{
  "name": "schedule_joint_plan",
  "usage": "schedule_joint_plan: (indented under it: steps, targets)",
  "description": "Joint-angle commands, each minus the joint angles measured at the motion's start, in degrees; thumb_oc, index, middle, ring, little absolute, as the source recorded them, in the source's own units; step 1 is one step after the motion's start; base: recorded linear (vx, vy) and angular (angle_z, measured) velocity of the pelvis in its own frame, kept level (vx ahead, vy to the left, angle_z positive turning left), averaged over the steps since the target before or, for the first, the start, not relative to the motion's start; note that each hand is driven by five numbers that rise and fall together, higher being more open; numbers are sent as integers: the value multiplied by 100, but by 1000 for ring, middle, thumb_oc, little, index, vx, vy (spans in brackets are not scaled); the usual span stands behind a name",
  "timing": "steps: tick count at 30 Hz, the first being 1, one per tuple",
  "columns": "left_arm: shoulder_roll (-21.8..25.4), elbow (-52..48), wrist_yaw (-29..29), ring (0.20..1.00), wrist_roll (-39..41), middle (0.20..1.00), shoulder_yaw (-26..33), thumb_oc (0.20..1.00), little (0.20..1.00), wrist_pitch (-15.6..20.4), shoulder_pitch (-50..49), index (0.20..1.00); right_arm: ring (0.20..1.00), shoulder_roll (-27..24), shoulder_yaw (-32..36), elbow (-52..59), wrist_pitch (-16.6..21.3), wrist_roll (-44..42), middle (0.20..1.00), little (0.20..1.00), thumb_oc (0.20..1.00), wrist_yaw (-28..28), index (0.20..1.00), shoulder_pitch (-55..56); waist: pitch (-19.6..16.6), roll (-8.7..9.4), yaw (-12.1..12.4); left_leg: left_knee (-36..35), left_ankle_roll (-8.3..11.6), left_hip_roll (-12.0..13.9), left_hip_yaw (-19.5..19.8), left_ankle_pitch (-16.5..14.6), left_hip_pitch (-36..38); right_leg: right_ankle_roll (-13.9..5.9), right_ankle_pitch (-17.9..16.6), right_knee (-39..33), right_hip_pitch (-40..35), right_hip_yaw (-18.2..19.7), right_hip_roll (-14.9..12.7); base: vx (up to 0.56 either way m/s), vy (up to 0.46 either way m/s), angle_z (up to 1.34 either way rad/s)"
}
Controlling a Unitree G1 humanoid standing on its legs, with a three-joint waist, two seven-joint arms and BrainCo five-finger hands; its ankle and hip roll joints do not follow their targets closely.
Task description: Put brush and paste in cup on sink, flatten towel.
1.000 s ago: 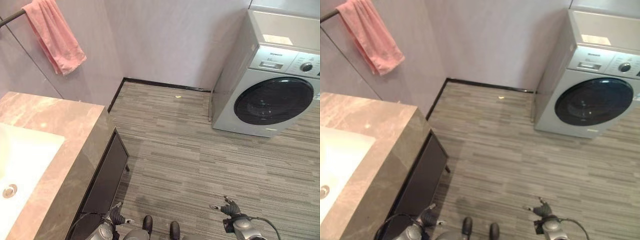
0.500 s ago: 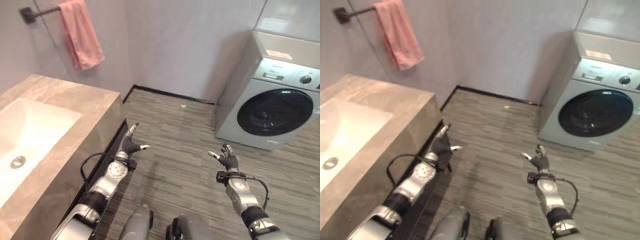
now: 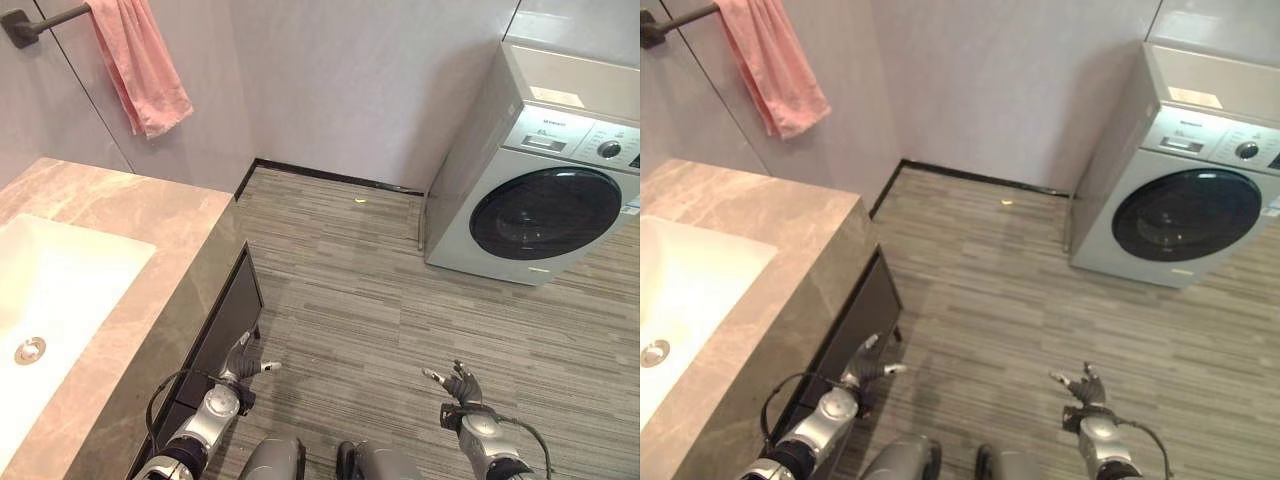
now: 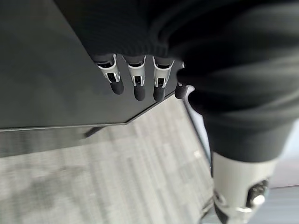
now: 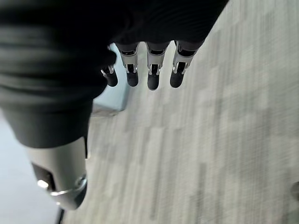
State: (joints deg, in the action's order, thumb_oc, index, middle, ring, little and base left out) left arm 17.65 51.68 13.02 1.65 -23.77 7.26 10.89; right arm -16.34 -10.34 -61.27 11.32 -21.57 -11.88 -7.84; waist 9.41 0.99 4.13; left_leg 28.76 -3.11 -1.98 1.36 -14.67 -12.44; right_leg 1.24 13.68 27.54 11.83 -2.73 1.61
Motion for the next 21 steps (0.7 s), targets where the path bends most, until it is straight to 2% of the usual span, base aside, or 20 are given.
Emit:
schedule_joint_plan:
  steps: [1, 5, 6, 7, 8, 9, 10, 12, 13, 14, 16, 18, 19, 21]
  targets:
    - [2, -266, -73, 1000, -79, 1000, 48, 1000, 1000, 133, -3, 1000, 1000, -182, 103, 143, 99, 119, 1000, 1000, 1000, 67, 1000, 59, -171, 64, 41, 193, -148, -203, 180, 108, 1, -428, -137, -639, -678, 176, -224, 36, 60, -11]
    - [24, -129, -91, 1000, -128, 1000, 79, 1000, 1000, 75, -49, 1000, 1000, -160, 98, 162, 78, 183, 1000, 1000, 1000, 18, 1000, 100, -160, 170, -15, 8, -165, -210, 165, 114, 11, -516, -231, -631, -578, 241, -257, 14, 67, -1]
    - [101, -297, -94, 1000, -176, 1000, 100, 1000, 1000, 58, -87, 1000, 1000, -136, 89, 225, 29, 219, 1000, 1000, 1000, 73, 1000, 181, -80, 259, -12, -258, -252, -252, 163, 147, 203, -737, -599, -194, -346, 278, -329, 15, 84, 3]
    - [103, -300, -95, 1000, -176, 1000, 100, 1000, 1000, 56, -89, 1000, 1000, -134, 89, 226, 28, 219, 1000, 1000, 1000, 73, 1000, 181, -78, 270, -3, -277, -255, -260, 150, 156, 213, -741, -593, -180, -338, 291, -338, 6, 115, -1]
    - [160, -420, -93, 1000, -227, 1000, 95, 1000, 1000, 43, -97, 1000, 1000, -140, 93, 263, -8, 273, 1000, 1000, 1000, 107, 1000, 255, -15, 322, -15, -396, -317, -305, 121, 172, 315, -880, -1038, 226, -147, 379, -367, -32, 108, -2]
    - [195, -537, -90, 1000, -264, 1000, 88, 1000, 1000, 45, -95, 1000, 1000, -162, 88, 301, -37, 338, 1000, 1000, 1000, 119, 1000, 271, 104, 346, -50, -422, -363, -315, 103, 170, 370, -936, -1487, 568, 93, 421, -417, -72, 139, -2]
    - [231, -597, -74, 1000, -244, 1000, 105, 1000, 1000, 38, -79, 1000, 1000, -176, 61, 414, -31, 384, 1000, 1000, 1000, 111, 1000, 244, 214, 339, -56, -418, -411, -260, 78, 169, 375, -960, -1608, 906, 317, 381, -373, -55, 110, -6]
    - [228, -654, -77, 1000, -247, 1000, 117, 1000, 1000, 25, -115, 1000, 1000, -184, 107, 466, -36, 409, 1000, 1000, 1000, 47, 1000, 229, 245, 309, -48, -474, -417, -150, 40, 175, 469, -965, -1384, 1014, 647, 209, -360, 124, 44, -17]
    - [226, -577, -30, 1000, -259, 1000, 189, 1000, 1000, 14, -126, 1000, 1000, -218, 164, 508, -19, 429, 1000, 1000, 1000, 61, 1000, 259, 229, 330, -114, -700, -359, -165, 63, 170, 706, -880, -1219, 282, 753, 54, -368, 315, -11, -28]
    - [204, -442, -12, 1000, -271, 1000, 244, 1000, 1000, 28, -127, 1000, 1000, -227, 174, 489, -17, 405, 1000, 1000, 1000, 100, 1000, 241, 219, 337, -129, -779, -302, -146, -12, 112, 838, -876, -1309, -331, 841, -183, -601, 342, -32, -33]
    - [156, -284, -69, 1000, -267, 1000, 269, 1000, 1000, -5, -139, 1000, 1000, -245, 113, 539, -22, 431, 1000, 1000, 1000, 109, 1000, 223, 217, 318, -177, -966, -220, -109, -68, 90, 1080, -929, -1497, -820, 1000, -252, -696, 275, -29, -22]
    - [160, -303, -101, 1000, -362, 1000, 225, 1000, 1000, -9, -143, 1000, 1000, -249, 98, 568, -50, 438, 1000, 1000, 1000, 158, 1000, 233, 218, 271, -202, -1061, -176, -74, -65, 131, 1218, -969, -1592, -875, 1031, -311, -686, 262, -34, -30]
    - [189, -370, -187, 1000, -469, 1000, 166, 1000, 1000, -52, -165, 1000, 1000, -303, 113, 553, -62, 482, 1000, 1000, 1000, 218, 1000, 337, 134, 276, -258, -1227, -50, -36, 60, 278, 1352, -945, -1603, -1089, 863, -281, -580, 311, -126, -30]
    - [181, -373, -227, 1000, -363, 1000, 212, 1000, 1000, -74, -147, 1000, 1000, -396, 37, 644, -84, 598, 1000, 1000, 1000, 306, 1000, 409, -7, 262, -329, -1350, 121, 100, 210, 573, 1343, -774, -1530, -1286, 715, -249, -312, 346, -196, 23]
